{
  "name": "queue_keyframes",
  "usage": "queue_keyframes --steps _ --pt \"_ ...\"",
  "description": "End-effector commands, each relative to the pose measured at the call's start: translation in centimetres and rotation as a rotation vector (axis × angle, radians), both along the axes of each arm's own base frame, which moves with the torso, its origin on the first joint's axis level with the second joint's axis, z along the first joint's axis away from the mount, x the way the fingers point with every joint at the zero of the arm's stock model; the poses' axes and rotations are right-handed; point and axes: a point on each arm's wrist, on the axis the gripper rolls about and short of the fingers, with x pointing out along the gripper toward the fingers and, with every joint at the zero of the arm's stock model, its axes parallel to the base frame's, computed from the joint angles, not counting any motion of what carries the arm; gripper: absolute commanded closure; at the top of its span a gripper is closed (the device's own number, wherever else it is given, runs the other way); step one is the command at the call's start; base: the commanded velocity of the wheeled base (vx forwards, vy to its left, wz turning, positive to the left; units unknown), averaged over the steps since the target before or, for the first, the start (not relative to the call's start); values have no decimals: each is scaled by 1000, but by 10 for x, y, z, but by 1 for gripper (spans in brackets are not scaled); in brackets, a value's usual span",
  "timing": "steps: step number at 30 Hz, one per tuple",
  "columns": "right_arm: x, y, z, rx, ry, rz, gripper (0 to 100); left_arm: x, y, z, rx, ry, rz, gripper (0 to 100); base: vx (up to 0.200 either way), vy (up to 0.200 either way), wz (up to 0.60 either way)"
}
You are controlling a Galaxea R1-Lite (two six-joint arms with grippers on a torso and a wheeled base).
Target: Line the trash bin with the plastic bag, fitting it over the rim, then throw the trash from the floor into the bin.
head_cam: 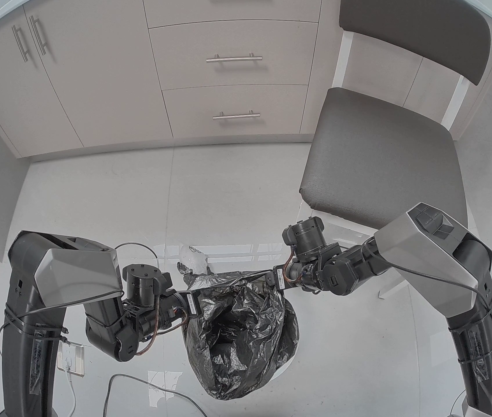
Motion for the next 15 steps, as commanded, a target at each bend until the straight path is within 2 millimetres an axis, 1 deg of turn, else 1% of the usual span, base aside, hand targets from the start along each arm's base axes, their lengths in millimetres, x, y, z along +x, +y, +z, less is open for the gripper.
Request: queue_keyframes --steps 1,6,9,15 --pt "-2 1 2 1 -1 2 0 1 0 5 18 -11 27 100 0 0 0" --pt "-2 1 3 2 -3 2 0 0 -1 9 19 -8 27 100 0 0 0" --pt "-1 1 5 9 -4 -3 0 0 0 6 40 17 46 100 0 0 0" --pt "-1 1 1 7 2 -4 0 2 -1 3 73 41 78 100 0 0 0"
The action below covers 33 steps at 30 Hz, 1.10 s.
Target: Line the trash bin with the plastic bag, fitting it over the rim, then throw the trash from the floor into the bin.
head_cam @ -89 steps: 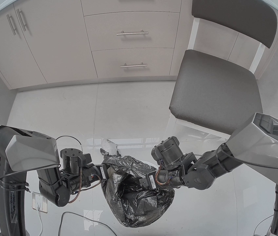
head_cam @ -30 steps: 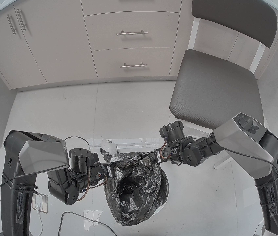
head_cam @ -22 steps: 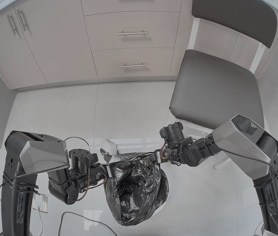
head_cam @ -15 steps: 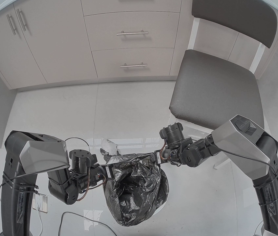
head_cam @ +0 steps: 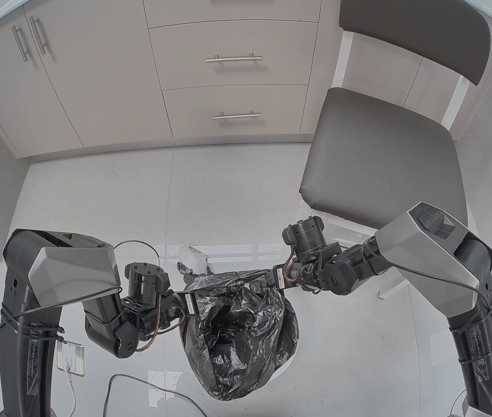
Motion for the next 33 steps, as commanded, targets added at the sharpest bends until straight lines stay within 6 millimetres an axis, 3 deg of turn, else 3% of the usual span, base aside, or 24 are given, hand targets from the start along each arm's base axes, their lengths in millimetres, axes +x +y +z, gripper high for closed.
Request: queue_keyframes --steps 1,16,27,33 --pt "1 1 0 2 -1 0 0 2 -1 1 3 -3 5 0 0 0 0" --pt "1 0 -1 2 -3 -2 0 13 -3 4 3 -33 22 0 0 0 0" --pt "8 -4 -13 -5 9 -17 0 19 0 -3 32 10 50 0 0 0 0" --pt "-1 -1 4 4 -5 -4 0 13 -1 7 28 3 43 0 0 0 0"
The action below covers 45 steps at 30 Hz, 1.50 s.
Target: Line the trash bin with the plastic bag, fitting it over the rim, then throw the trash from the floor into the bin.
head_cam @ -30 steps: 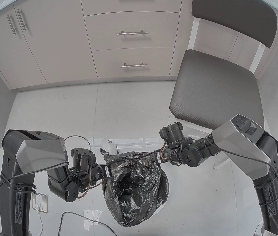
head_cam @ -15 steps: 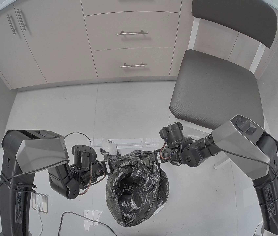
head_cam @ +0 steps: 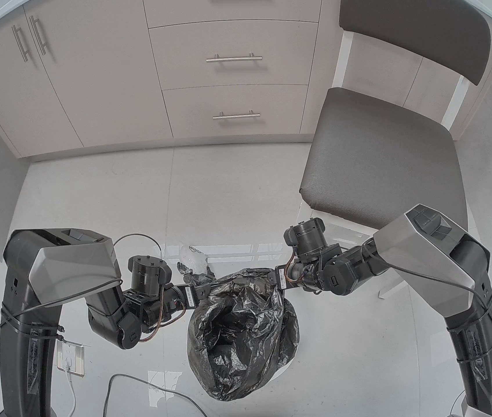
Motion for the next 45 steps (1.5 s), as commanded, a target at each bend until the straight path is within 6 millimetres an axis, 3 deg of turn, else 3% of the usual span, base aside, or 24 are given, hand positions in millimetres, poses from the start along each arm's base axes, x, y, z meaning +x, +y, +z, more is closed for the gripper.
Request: queue_keyframes --steps 1,5,8,9,10,15,20,29,33,40,45 --pt "-14 5 23 13 -20 25 0 -6 0 9 -4 -5 -5 0 0 0 0" --pt "-39 -1 65 39 -46 49 0 -14 -1 18 -12 -10 -15 0 0 0 0" --pt "-66 -7 79 31 -29 74 0 -14 -1 19 -17 -13 -20 0 0 0 0" --pt "-66 -7 79 31 -29 74 0 -14 -1 19 -17 -13 -20 0 0 0 0" --pt "-85 -11 82 20 -5 97 0 -15 -1 19 -16 -10 -19 0 0 0 0" --pt "-115 -17 55 -20 48 126 0 -16 -1 19 -17 -11 -19 0 0 0 0" --pt "-115 -15 32 -23 33 120 0 -18 0 26 -19 -22 -18 0 0 0 0" --pt "-123 6 23 -21 44 166 0 -19 1 28 -19 -22 -18 0 0 0 0" --pt "-129 11 10 -37 73 177 0 -20 0 27 -21 -20 -19 0 0 0 0" --pt "-119 7 -4 -132 22 38 0 -20 0 27 -20 -20 -20 0 0 0 0" --pt "-112 0 12 -114 -12 3 0 -20 0 27 -19 -19 -22 0 0 0 0"
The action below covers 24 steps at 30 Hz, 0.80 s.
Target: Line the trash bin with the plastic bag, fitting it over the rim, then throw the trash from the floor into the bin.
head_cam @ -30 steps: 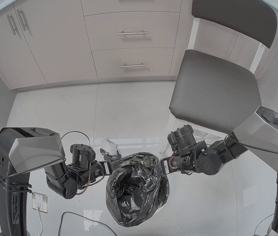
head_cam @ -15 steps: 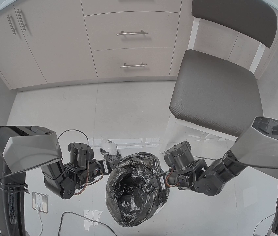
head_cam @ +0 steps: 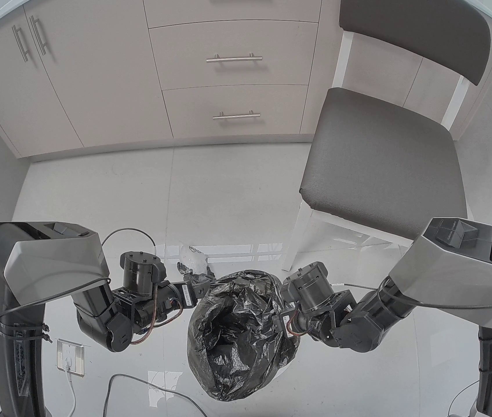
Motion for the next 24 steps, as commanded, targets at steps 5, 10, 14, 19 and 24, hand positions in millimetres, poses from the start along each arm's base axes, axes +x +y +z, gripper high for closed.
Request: queue_keyframes --steps 5,10,14,19,24 --pt "9 -9 9 -16 -41 -64 0 0 -1 -1 0 2 -3 0 0 0 0" --pt "10 -16 7 -59 -64 -134 0 0 -1 -1 -1 1 -3 0 0 0 0" --pt "9 -18 6 -67 -68 -153 0 0 -1 -1 -1 1 -3 0 0 0 0" --pt "7 -20 1 -95 -63 -169 0 0 0 -1 0 2 0 0 0 0 0" --pt "0 -27 -3 -122 -43 -173 0 1 0 0 1 -2 2 0 0 0 0"
